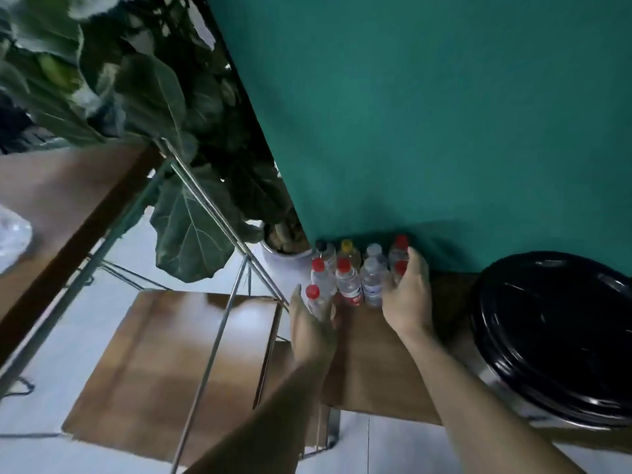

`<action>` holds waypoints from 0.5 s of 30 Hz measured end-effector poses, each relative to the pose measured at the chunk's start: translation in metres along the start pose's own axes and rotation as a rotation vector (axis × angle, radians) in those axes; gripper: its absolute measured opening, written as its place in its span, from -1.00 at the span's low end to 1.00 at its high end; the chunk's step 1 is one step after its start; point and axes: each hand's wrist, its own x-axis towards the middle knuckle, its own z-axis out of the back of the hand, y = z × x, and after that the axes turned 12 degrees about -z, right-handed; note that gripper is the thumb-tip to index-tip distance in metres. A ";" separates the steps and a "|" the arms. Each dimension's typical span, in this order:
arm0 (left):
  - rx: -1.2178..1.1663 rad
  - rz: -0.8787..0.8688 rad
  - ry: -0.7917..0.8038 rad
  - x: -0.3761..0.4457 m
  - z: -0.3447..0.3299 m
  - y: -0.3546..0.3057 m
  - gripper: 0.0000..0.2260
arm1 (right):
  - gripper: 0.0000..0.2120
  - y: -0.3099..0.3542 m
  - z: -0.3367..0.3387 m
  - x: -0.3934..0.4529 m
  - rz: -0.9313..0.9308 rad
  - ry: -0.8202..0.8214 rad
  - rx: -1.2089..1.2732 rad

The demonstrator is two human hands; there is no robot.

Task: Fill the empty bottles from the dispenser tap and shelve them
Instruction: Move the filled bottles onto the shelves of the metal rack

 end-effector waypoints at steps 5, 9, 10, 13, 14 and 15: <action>0.014 0.118 0.043 0.043 -0.029 0.045 -0.58 | -0.39 -0.022 -0.035 0.029 0.035 0.014 -0.012; 0.100 0.106 0.051 0.049 -0.034 0.058 -0.86 | -0.48 -0.043 -0.047 0.040 0.100 -0.070 -0.017; 0.061 0.075 0.033 0.045 -0.036 0.062 -0.88 | -0.54 -0.044 -0.050 0.043 0.094 -0.082 -0.020; 0.050 0.033 -0.030 0.036 -0.034 0.055 -0.88 | -0.79 -0.054 -0.049 0.041 0.080 -0.121 0.028; 0.045 0.012 -0.063 0.034 -0.032 0.055 -0.88 | -0.83 -0.056 -0.047 0.038 0.101 -0.135 0.027; 0.037 0.010 -0.077 0.032 -0.033 0.060 -0.88 | -0.86 -0.057 -0.048 0.039 0.112 -0.140 0.026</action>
